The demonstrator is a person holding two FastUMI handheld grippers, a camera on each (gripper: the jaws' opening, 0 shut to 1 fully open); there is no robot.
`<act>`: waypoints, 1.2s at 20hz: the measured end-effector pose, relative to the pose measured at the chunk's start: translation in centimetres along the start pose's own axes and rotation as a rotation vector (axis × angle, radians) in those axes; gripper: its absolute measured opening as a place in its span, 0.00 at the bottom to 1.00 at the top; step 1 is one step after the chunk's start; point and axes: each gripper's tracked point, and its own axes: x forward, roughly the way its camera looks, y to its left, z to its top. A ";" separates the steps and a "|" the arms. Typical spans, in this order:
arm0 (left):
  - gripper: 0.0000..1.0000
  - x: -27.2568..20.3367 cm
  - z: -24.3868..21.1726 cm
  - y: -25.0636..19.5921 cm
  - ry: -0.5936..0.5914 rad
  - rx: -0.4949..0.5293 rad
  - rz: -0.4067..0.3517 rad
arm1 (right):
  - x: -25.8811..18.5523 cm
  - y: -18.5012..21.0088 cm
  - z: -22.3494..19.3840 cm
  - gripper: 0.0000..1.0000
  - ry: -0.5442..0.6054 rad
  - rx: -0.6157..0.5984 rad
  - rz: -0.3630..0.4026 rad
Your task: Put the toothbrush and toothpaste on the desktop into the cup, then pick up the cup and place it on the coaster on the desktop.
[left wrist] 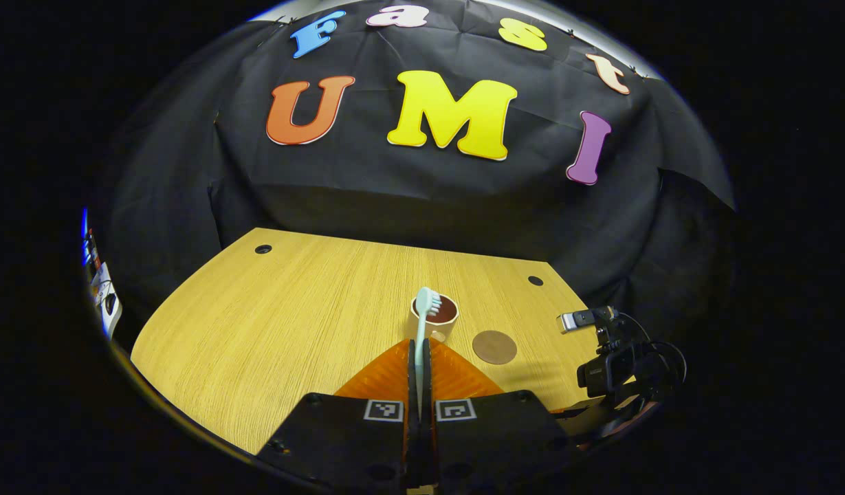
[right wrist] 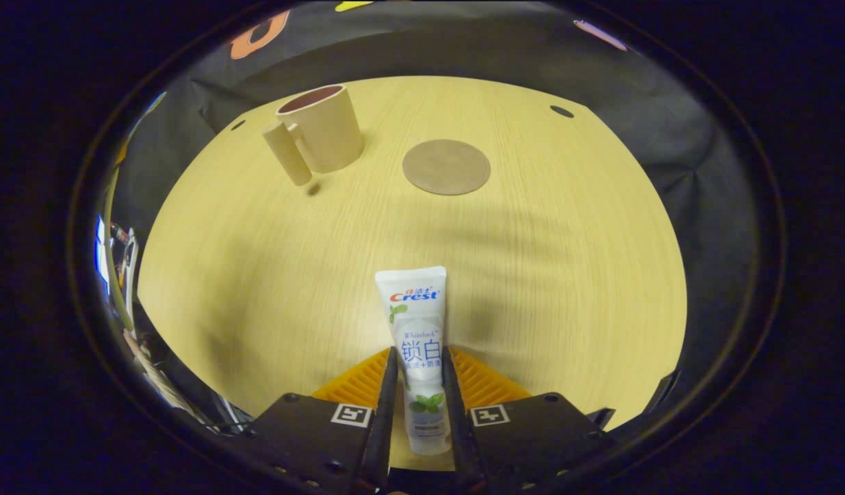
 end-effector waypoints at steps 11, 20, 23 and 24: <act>0.03 2.0 4.1 -0.8 -0.095 -0.018 -0.084 | -1.7 0.3 1.1 0.15 -0.041 0.078 0.083; 0.03 8.4 11.0 -1.9 -0.297 -0.063 -0.143 | -3.8 -0.4 2.6 0.15 -0.194 0.088 0.118; 0.03 10.3 10.1 -1.5 -0.337 -0.059 -0.151 | -4.2 -0.1 2.3 0.15 -0.221 0.086 0.118; 0.04 11.3 9.9 -1.8 -0.345 -0.058 -0.163 | -4.1 -0.2 2.2 0.15 -0.222 0.088 0.121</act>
